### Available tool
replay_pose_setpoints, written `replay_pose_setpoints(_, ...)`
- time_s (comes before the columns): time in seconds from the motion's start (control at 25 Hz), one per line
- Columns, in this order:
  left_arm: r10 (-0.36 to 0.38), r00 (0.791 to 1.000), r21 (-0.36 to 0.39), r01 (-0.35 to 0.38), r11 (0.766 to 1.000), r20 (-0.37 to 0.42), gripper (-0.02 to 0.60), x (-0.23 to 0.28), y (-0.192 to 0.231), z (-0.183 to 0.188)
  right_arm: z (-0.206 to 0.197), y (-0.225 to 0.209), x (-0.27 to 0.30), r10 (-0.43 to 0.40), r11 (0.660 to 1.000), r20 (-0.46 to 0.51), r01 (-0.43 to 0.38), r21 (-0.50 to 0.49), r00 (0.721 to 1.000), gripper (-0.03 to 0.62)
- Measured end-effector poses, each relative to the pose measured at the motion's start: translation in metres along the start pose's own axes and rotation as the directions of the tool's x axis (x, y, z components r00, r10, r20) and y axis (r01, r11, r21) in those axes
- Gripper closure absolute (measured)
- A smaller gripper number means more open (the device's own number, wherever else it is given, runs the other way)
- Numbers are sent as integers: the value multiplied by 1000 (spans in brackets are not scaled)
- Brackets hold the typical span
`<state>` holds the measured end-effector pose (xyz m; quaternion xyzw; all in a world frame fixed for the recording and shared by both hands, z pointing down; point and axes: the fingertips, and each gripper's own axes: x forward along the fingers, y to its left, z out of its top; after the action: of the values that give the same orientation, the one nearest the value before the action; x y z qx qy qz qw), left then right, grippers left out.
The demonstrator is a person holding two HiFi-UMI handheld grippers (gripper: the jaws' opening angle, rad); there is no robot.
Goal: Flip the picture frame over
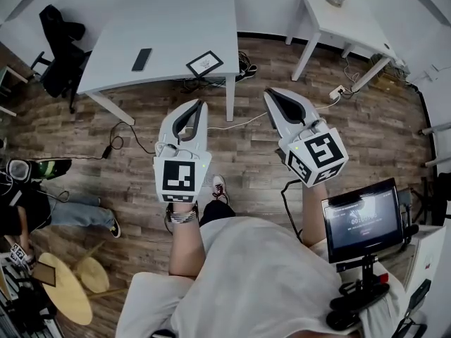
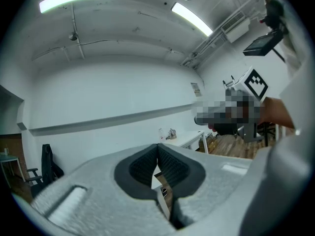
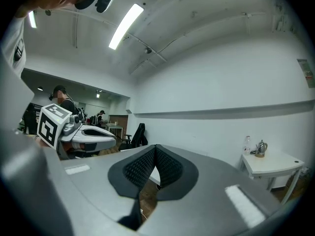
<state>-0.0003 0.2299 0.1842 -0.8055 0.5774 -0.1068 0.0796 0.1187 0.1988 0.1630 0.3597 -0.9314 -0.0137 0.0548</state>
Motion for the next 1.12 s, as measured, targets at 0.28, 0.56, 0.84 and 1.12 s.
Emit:
replay_pose_setpoints(0.28,-9,1000,-3,9,1000,-14,577,48,59,-10,5,-23,69,-13,1000,-13,13,6,1000,591)
replay_pose_setpoints(0.56,-45,998,11,46,999,-39,575,87,98,-29,2,-41,123,-44,999,-24,45,15,999,591)
replay_pose_setpoints(0.84,-62,995,26,64,998,-72,575,120,134,-46,-5,-53,168,-65,998,-48,66,22,997,591)
replay_pose_setpoints(1.12,-93,983,27,98,995,-160,560,176,156,-90,-42,-88,222,-87,993,-126,96,66,988,591)
